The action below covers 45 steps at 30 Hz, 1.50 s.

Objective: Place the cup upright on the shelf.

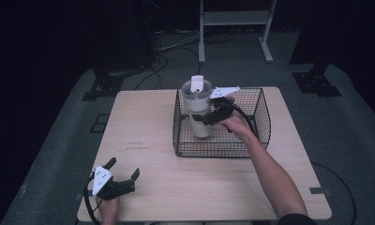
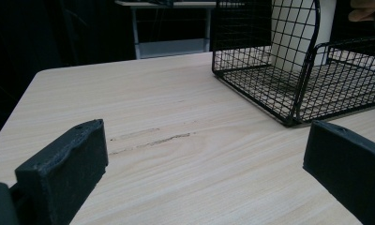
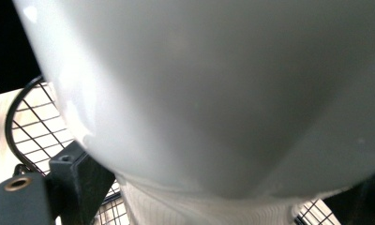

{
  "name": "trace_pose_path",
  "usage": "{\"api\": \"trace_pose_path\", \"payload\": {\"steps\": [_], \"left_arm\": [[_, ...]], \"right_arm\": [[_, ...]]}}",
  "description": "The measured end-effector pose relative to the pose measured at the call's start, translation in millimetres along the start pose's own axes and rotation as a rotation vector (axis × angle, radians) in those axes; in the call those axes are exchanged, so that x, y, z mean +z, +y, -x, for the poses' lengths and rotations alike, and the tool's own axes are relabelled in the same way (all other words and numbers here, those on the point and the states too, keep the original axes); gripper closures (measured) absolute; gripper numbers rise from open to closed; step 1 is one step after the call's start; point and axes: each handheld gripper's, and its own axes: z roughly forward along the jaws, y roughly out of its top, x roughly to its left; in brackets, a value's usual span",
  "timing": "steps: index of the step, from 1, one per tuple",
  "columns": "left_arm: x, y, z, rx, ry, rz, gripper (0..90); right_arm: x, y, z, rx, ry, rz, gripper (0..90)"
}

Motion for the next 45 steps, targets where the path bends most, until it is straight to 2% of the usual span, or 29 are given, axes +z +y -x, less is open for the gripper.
{"api": "trace_pose_path", "payload": {"steps": [9, 22, 39, 45], "left_arm": [[0.0, 0.0, -0.2, -0.004, -0.002, -0.002, 0.0], [-0.5, -0.1, -0.3, -0.001, -0.004, 0.002, 0.0], [-0.1, -0.2, 0.8, 0.001, -0.002, 0.001, 0.0], [0.2, -0.2, 1.2, -0.002, -0.001, 0.002, 0.0]], "right_arm": [[9.5, -5.2, 3.9, 0.013, 0.002, -0.033, 9.2], [21.8, -10.6, 4.9, -0.009, 0.019, -0.085, 9.2], [13.6, -19.6, 9.9, -0.01, 0.032, -0.064, 8.8], [10.9, -23.5, 9.5, -0.046, 0.048, -0.051, 8.8]]}}
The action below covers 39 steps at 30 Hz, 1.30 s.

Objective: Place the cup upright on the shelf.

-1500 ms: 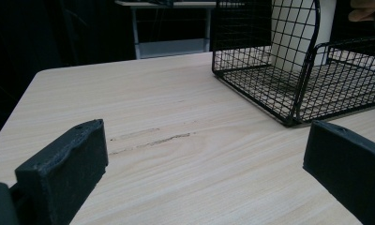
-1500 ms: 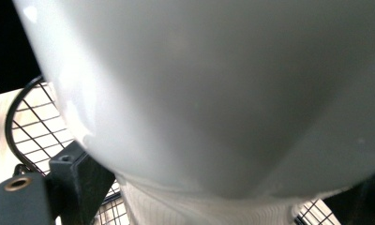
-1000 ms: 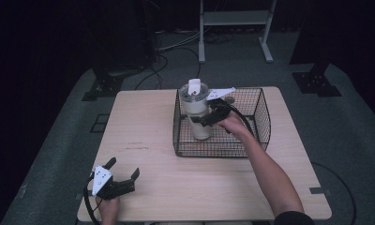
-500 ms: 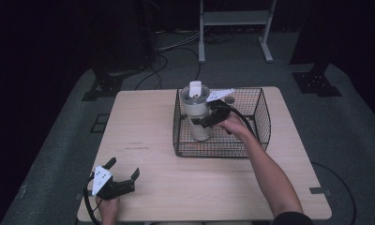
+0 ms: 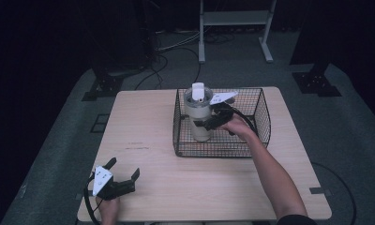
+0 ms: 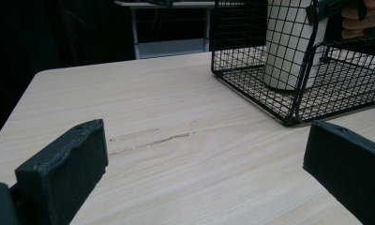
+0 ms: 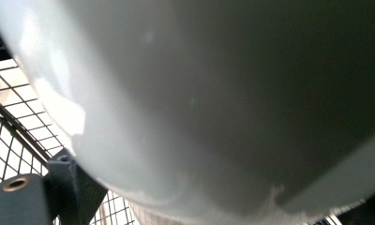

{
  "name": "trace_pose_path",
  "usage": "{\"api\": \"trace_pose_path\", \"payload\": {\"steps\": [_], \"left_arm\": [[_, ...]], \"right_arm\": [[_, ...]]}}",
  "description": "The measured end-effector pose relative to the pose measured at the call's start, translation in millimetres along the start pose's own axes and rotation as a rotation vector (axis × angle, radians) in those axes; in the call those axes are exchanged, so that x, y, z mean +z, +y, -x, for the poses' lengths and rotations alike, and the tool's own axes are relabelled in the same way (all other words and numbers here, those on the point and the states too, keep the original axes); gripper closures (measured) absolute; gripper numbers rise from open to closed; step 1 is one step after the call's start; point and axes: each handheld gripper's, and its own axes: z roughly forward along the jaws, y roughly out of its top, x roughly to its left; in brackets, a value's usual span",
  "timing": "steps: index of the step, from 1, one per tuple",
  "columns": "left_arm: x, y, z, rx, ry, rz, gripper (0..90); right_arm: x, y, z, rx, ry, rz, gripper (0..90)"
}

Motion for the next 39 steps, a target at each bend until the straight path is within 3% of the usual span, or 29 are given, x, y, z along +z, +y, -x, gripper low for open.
{"api": "trace_pose_path", "payload": {"steps": [32, 39], "left_arm": [[0.9, 0.3, 0.2, 0.012, 0.002, -0.012, 0.0], [0.2, 0.1, 0.3, 0.012, 0.0, -0.008, 0.0]], "right_arm": [[-22.2, -11.2, 1.0, -0.001, 0.002, -0.03, 8.9], [-27.8, -12.3, -0.2, -0.01, -0.019, -0.038, 9.1]]}}
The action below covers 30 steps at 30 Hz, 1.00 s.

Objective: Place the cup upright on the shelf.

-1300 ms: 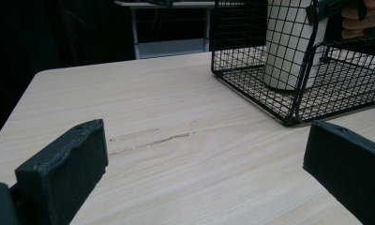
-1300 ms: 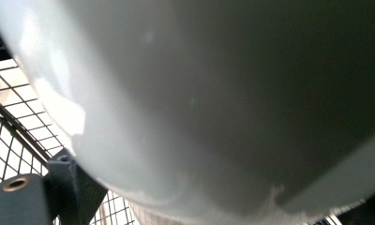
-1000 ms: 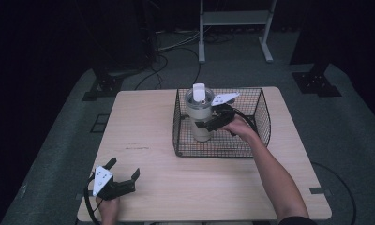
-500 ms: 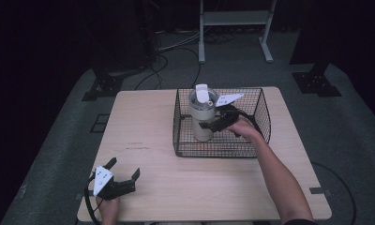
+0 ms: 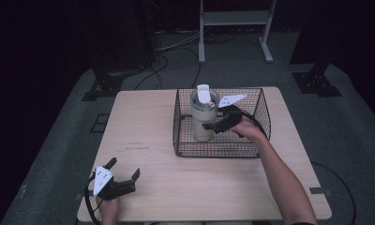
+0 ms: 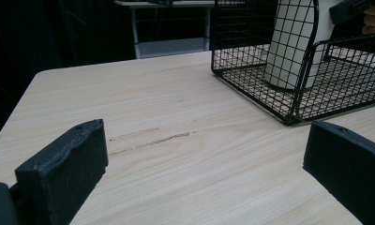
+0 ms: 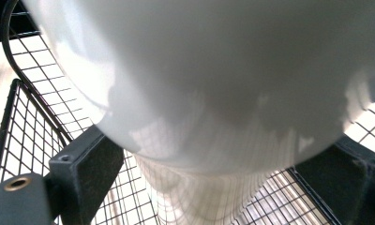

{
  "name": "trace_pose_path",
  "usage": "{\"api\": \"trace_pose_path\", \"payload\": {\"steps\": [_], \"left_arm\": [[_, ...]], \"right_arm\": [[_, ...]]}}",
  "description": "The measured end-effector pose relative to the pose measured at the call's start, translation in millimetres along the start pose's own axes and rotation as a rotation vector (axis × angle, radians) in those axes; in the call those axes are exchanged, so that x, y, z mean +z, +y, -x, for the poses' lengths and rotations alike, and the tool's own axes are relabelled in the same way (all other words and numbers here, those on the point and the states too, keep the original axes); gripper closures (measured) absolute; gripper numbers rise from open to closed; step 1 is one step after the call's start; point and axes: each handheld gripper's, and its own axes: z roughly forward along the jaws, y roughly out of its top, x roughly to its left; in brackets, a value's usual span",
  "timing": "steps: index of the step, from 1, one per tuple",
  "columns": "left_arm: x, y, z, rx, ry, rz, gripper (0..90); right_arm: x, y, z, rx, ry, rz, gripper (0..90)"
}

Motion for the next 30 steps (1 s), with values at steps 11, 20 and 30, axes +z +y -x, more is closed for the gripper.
{"api": "trace_pose_path", "payload": {"steps": [11, 20, 30], "left_arm": [[-0.1, 0.0, 0.3, 0.0, 0.002, 0.001, 0.0], [-0.4, -0.1, 0.4, -0.001, 0.003, 0.003, 0.0], [0.1, 0.0, 0.3, 0.0, 0.004, -0.001, 0.0]], "right_arm": [[-25.2, 7.3, -5.4, 0.021, -0.022, 0.016, 12.9], [-37.5, 11.5, -8.6, 0.046, -0.028, 0.001, 13.0], [-56.7, 17.3, -13.1, 0.06, -0.043, 0.021, 12.9]]}}
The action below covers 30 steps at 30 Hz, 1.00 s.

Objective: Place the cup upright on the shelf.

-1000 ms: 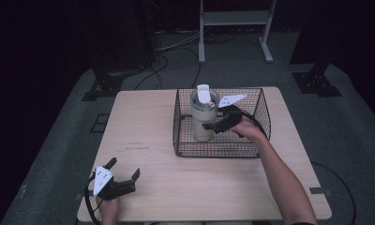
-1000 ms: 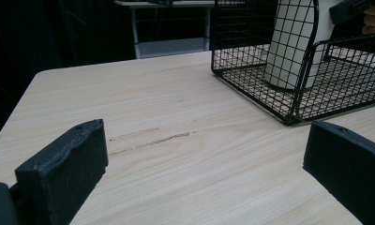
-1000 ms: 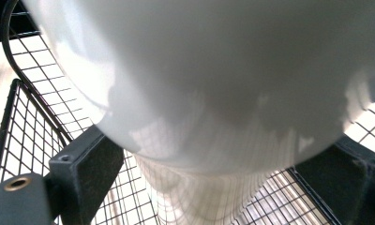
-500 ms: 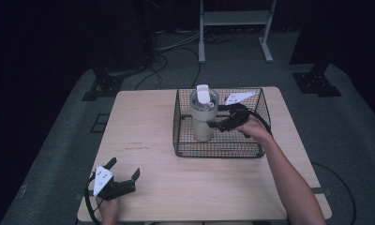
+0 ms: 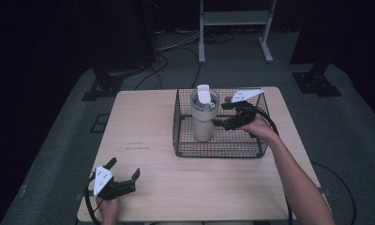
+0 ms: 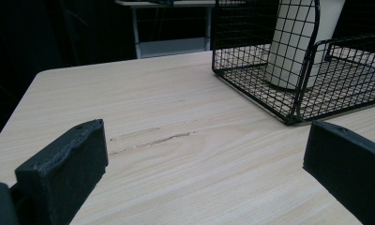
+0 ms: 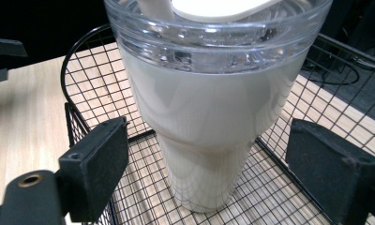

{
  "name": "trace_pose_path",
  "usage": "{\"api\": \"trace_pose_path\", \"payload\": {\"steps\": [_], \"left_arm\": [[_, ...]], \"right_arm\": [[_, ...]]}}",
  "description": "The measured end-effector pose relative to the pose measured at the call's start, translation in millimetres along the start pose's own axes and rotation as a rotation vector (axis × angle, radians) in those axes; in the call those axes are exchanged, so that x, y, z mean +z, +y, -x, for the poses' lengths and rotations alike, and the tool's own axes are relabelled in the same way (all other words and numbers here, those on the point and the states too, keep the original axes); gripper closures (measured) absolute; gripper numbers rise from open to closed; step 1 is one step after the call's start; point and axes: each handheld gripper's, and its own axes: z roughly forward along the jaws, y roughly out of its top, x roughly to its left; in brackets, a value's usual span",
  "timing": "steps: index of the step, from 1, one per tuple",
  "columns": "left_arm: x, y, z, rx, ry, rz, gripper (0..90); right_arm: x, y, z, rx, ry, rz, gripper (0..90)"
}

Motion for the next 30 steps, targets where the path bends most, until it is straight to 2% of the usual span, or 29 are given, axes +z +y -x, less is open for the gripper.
{"api": "trace_pose_path", "payload": {"steps": [8, 12, 19, 30], "left_arm": [[0.2, 0.0, 0.2, 0.0, 0.001, -0.001, 0.0], [0.3, 0.1, 0.2, 0.0, 0.001, -0.001, 0.0], [0.4, 0.1, 0.4, 0.002, 0.002, -0.005, 0.0], [0.9, 0.1, 1.0, 0.004, 0.005, -0.008, 0.0]], "right_arm": [[-13.6, 2.7, -4.4, -0.014, -0.028, 0.001, 12.9], [-20.8, 4.7, -7.9, -0.011, -0.028, 0.013, 12.9], [-30.6, 7.4, -16.8, -0.034, -0.019, 0.038, 13.0], [-44.0, 1.4, -24.9, -0.041, -0.026, 0.061, 13.1]]}}
